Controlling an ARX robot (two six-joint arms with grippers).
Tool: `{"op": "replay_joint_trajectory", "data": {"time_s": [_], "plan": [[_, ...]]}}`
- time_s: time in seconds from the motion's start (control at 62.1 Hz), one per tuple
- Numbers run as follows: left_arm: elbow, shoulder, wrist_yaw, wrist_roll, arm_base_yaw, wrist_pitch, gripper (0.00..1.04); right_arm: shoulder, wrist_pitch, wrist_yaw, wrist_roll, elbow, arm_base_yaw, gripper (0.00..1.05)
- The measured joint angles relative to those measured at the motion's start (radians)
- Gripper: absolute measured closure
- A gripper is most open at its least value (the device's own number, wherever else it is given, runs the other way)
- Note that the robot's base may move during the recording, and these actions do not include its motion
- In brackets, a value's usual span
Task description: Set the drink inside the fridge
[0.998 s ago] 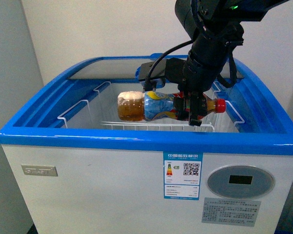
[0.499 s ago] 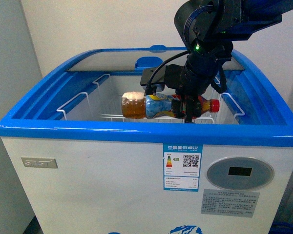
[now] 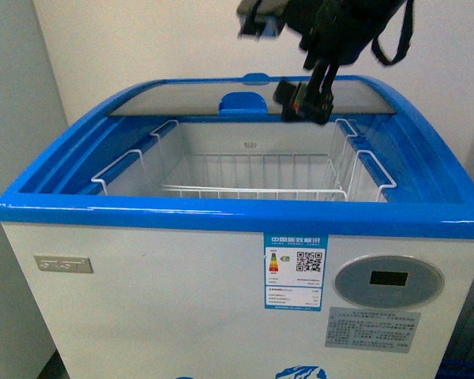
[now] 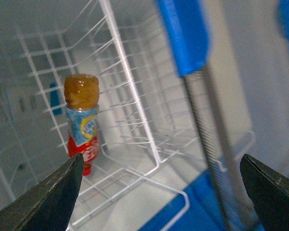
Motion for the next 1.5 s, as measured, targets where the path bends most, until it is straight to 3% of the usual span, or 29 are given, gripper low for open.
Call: {"op": "replay_joint_trajectory", "data": {"time_s": [0.241,0.451,0.612,0.95,1.078,1.497], "plan": [[0.000,-0.065,0.001,0.000,0.000,-0.035,1.02,-0.402,0.223,0.053,0.361,-0.365,-0.030,0.08],[0.000,-0.065,0.001,0.000,0.000,-0.035,1.02,-0.903,0.164,0.093,0.659,-0.786,-0.098,0.08],[0.000,-0.065,0.001,0.000,0.000,-0.036,1.02,-1.226,0.531,0.116,0.859,-1.149,-0.135,0.32],[0.000,-0.066,0.001,0.000,0.000,-0.037,1.02,-1.386,0.727,0.065,0.917,-1.557,-0.188,0.81],[0.000,-0.066,0.001,0.000,0.000,-0.037,1.02,-1.458,0.766,-0.016,0.919,-1.652,-0.259,1.02],[0.000,-0.066,0.001,0.000,0.000,-0.037,1.02,-1.612,0.803,-0.023,0.922,-1.848,-0.275,1.02]]}}
